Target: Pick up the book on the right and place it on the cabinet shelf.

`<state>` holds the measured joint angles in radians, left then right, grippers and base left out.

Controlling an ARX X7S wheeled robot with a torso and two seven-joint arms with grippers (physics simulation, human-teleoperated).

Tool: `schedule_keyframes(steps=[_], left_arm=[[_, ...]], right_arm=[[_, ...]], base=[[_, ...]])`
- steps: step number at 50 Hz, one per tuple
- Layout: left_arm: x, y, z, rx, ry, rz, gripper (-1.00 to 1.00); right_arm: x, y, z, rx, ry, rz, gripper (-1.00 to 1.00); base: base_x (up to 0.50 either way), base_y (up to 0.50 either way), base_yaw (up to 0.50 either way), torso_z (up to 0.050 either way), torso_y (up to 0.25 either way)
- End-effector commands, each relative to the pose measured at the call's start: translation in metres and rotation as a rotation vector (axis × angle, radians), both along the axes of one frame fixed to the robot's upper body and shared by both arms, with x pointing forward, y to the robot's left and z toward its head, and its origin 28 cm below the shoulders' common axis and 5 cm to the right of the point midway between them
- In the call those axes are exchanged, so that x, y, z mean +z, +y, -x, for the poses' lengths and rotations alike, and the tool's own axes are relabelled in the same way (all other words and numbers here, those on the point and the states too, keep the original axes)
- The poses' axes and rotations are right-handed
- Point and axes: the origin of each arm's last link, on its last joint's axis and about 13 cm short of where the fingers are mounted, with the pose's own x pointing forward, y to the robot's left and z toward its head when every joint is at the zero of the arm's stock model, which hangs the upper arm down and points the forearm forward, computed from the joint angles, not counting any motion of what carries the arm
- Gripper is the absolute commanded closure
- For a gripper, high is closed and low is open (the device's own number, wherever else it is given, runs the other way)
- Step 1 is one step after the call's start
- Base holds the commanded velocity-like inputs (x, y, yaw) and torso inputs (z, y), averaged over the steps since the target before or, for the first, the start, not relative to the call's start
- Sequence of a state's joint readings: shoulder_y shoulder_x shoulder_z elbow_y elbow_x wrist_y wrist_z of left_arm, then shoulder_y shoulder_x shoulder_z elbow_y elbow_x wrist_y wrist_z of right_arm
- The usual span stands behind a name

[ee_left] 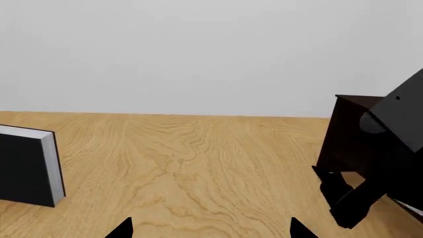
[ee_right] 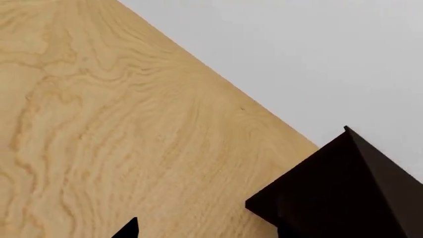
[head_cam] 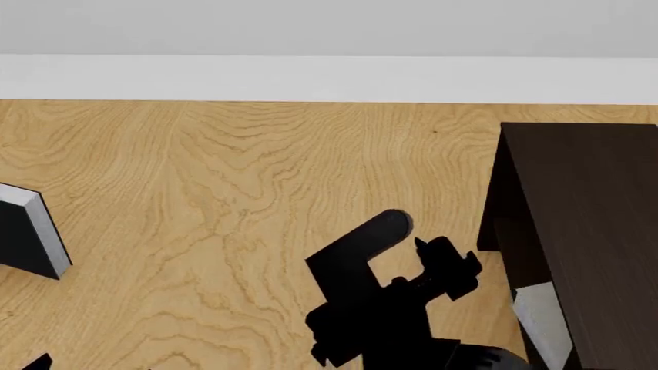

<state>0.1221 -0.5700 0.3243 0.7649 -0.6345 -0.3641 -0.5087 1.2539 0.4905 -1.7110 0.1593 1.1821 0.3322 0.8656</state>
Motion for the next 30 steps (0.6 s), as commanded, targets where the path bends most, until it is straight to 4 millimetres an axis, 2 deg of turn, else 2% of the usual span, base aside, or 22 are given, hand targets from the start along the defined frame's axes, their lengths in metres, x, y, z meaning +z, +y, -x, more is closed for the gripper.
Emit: schedule_keyframes(steps=[1, 9, 15, 22, 30], left_arm=[[0.001, 0.000, 0.001, 0.003, -0.002, 0.000, -1.00], [0.001, 0.002, 0.001, 0.008, -0.007, -0.001, -1.00], [0.000, 0.003, 0.001, 0.013, -0.011, 0.002, -1.00], [0.000, 0.003, 0.001, 0.015, -0.014, 0.003, -1.00], [-0.001, 0.003, 0.001, 0.017, -0.015, 0.005, -1.00]], right_arm=[[0.033, -0.007, 0.025, 0.006, -0.094, -0.072, -1.00], [0.048, -0.016, 0.046, 0.013, -0.137, -0.123, -1.00], [0.060, -0.026, 0.071, 0.032, -0.171, -0.181, -1.00], [0.064, -0.036, 0.096, 0.036, -0.193, -0.222, -1.00], [0.065, -0.051, 0.127, 0.085, -0.268, -0.409, -1.00]], base=[[0.00, 0.00, 0.00, 0.000, 0.000], [0.00, 0.00, 0.00, 0.000, 0.000], [0.00, 0.00, 0.00, 0.000, 0.000], [0.00, 0.00, 0.00, 0.000, 0.000], [0.00, 0.00, 0.00, 0.000, 0.000]])
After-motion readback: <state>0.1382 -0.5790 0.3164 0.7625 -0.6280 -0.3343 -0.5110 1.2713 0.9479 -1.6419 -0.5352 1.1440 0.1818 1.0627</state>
